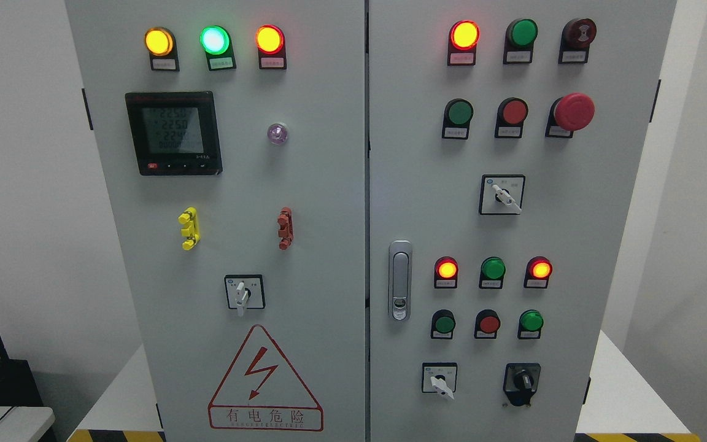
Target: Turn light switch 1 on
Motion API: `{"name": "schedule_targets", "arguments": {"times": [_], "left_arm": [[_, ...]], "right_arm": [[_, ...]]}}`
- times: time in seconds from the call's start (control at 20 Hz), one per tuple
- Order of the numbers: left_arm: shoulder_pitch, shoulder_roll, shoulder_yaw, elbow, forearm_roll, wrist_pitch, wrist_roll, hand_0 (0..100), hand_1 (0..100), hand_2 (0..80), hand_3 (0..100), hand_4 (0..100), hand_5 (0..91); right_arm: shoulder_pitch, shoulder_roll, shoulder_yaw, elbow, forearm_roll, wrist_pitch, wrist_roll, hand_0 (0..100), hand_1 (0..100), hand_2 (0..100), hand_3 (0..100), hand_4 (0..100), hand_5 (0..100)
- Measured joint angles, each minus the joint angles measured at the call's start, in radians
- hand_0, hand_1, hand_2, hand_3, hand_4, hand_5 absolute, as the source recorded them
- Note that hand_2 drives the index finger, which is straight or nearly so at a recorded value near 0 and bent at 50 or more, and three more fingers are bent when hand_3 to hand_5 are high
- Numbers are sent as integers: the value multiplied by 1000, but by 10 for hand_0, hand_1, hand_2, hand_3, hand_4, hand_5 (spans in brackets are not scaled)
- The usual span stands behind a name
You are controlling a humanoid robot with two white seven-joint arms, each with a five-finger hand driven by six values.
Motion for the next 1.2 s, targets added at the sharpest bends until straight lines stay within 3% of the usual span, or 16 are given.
{"name": "schedule_targets", "arguments": {"times": [0.1,0.6,0.95,1.2], "left_arm": [[3,7,26,-84,8,-4,-4,352,126,319,432,502,129],[0,40,91,-502,71,-6,-29,334,165,346,504,557,217],[-22,69,51,-715,117,-6,-32,304,178,347,516,579,403],[-60,85,-12,-818,132,-9,-16,287,201,361,542,596,443]], "right_arm": [[0,0,0,0,0,0,0,120,389,0,0,0,0],[0,0,0,0,0,0,0,120,389,0,0,0,0],[0,0,0,0,0,0,0,120,389,0,0,0,0],[0,0,0,0,0,0,0,120,389,0,0,0,0]]}}
